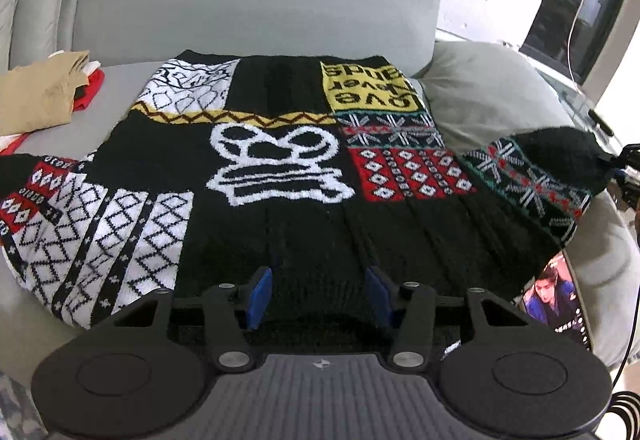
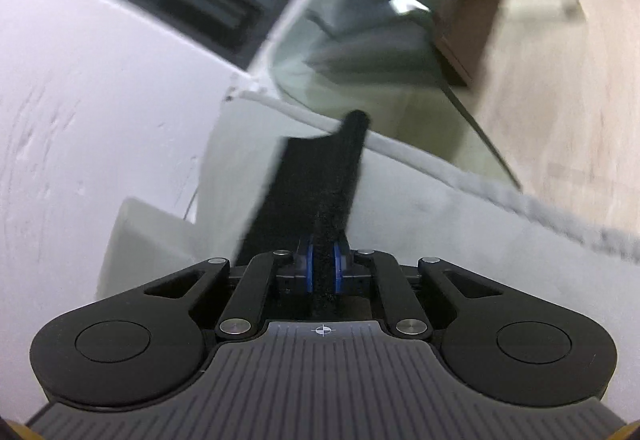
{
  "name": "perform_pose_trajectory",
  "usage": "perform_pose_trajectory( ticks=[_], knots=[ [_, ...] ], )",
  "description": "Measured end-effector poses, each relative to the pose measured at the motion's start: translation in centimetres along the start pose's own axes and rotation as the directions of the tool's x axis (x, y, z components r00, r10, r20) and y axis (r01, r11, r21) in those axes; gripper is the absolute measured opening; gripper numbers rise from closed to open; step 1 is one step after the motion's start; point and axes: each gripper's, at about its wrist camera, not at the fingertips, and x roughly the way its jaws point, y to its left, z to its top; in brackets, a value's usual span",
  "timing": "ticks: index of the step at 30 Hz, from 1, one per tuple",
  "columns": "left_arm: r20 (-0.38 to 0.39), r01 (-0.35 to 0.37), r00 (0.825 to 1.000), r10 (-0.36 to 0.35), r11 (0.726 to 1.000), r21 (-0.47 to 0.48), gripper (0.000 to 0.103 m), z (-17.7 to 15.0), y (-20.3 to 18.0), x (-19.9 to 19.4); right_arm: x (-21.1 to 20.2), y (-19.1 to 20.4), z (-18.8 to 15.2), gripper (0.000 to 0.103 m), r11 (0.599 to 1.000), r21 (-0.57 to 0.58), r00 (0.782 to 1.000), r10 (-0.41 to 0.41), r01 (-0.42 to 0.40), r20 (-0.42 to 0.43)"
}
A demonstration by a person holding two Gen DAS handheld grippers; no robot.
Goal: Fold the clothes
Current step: 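Grasp the green-patterned sleeve cuff with the right tool and lift it, then fold the green-patterned sleeve across the sweater body with the right tool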
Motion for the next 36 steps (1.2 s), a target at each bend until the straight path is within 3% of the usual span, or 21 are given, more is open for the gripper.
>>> perform_pose_trajectory(
  ticks=[4,7,12,15,18,19,20,21,23,25,26,27,32,36],
  knots=[
    [0.033,0.003,0.999,-0.003,1.0,-0.011,0.05,0.1,0.4,-0.9,-3.4,6.7,-1.2,0.009,0.976,-0.214,0.998,0.039,-0.027,0.05],
    [0.078,-0.015,0.997,0.017,0.999,-0.036,0.05,-0.2,1.1,-2.0,-7.2,13.1,-4.1,0.009,0.916,-0.397,0.992,0.102,-0.064,0.075],
    [0.136,-0.014,0.99,0.035,0.989,-0.149,0.05,-0.7,4.3,-4.1,-13.3,22.8,-14.0,0.008,0.755,-0.632,0.972,0.234,-0.173,0.014],
    [0.157,-0.031,0.986,0.065,0.977,-0.21,0.05,-1.1,6.7,-5.3,-14.6,26.1,-21.3,0.009,0.695,-0.682,0.966,0.251,-0.227,-0.066],
    [0.163,-0.052,0.982,0.1,0.96,-0.275,0.05,-1.7,9.3,-6.4,-13.8,27.7,-29.2,0.011,0.654,-0.712,0.966,0.199,-0.255,-0.164],
    [0.164,-0.059,0.98,0.111,0.953,-0.296,0.05,-2.0,10.2,-6.8,-12.9,27.9,-31.7,0.015,0.64,-0.725,0.967,0.151,-0.254,-0.206],
    [0.16,-0.064,0.98,0.118,0.948,-0.311,0.05,-2.3,10.9,-7.0,-11.8,27.8,-34.2,0.029,0.623,-0.737,0.96,0.091,-0.261,-0.263],
    [0.156,-0.069,0.98,0.125,0.943,-0.326,0.05,-2.7,11.6,-7.3,-10.8,27.6,-36.3,0.043,0.604,-0.747,0.944,0.025,-0.277,-0.329],
    [0.145,-0.076,0.981,0.132,0.937,-0.342,0.05,-3.3,12.6,-7.4,-9.7,26.6,-38.9,0.046,0.584,-0.745,0.888,-0.087,-0.322,-0.452],
    [0.132,-0.079,0.982,0.135,0.93,-0.36,0.05,-3.7,13.3,-7.2,-10.4,25.7,-38.7,0.047,0.59,-0.733,0.872,-0.097,-0.339,-0.481],
    [0.126,-0.081,0.983,0.136,0.926,-0.369,0.05,-4.0,13.6,-7.1,-11.1,25.4,-37.5,0.052,0.597,-0.727,0.876,-0.08,-0.34,-0.475],
    [0.121,-0.076,0.984,0.13,0.924,-0.376,0.05,-4.0,13.7,-6.8,-11.8,25.2,-36.1,0.057,0.605,-0.721,0.883,-0.061,-0.339,-0.466],
    [0.113,-0.029,0.991,0.078,0.924,-0.381,0.053,-3.4,13.6,-4.8,-15.6,23.3,-26.0,0.064,0.687,-0.68,0.943,0.023,-0.256,-0.332],
    [0.106,0.038,0.994,0.009,0.901,-0.433,0.055,-2.2,14.3,-2.1,-15.3,19.5,-20.6,0.058,0.785,-0.581,0.95,0.028,-0.213,-0.31]
  ],
)
